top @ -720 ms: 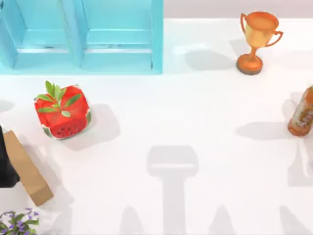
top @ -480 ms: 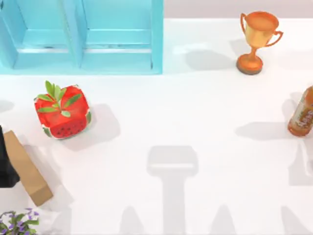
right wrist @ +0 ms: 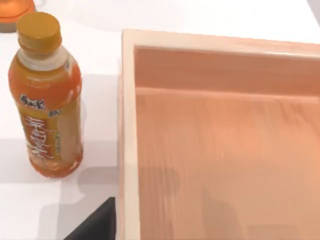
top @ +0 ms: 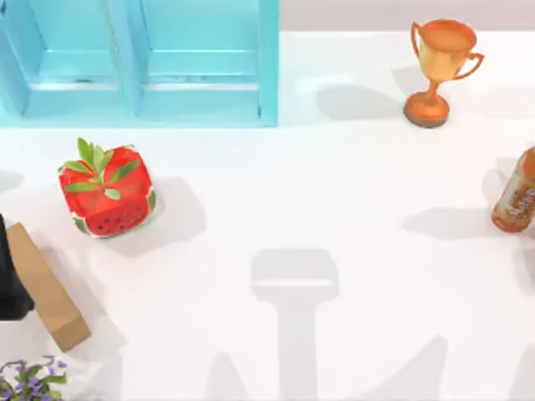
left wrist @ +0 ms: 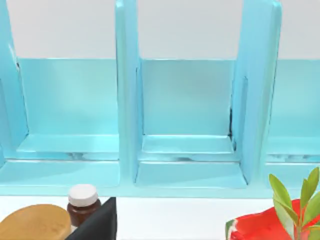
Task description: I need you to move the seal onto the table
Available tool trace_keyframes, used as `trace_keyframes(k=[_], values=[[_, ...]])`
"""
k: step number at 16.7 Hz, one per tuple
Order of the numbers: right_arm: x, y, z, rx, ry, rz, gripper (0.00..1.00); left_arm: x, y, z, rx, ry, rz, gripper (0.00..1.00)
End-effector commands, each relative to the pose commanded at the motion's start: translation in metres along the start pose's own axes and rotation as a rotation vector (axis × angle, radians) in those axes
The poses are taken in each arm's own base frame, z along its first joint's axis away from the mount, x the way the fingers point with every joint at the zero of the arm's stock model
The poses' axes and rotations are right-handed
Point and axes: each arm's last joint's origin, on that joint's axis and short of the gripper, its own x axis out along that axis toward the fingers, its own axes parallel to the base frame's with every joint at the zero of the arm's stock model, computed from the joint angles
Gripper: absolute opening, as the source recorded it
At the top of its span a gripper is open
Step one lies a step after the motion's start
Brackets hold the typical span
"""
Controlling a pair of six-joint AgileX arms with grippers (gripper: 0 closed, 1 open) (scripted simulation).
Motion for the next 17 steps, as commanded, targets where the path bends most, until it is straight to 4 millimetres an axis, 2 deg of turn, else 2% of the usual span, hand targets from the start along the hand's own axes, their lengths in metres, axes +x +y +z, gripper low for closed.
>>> trace_keyframes(k=[4, 8, 13, 17], values=[[0.038, -0.028, 0.035, -0.029, 0.429, 0.021, 1.00, 0.000, 0.000, 0.000, 0.000, 0.000, 0.000, 1.00], [0.078, -0.063, 0.054, -0.021, 0.755, 0.084, 1.00, 0.000, 0.000, 0.000, 0.000, 0.000, 0.000, 1.00], [0.116, -0.100, 0.064, 0.004, 0.978, 0.165, 1.00, 0.000, 0.000, 0.000, 0.000, 0.000, 0.000, 1.00], [0.124, -0.110, 0.065, 0.012, 1.018, 0.185, 1.00, 0.000, 0.000, 0.000, 0.000, 0.000, 0.000, 1.00]])
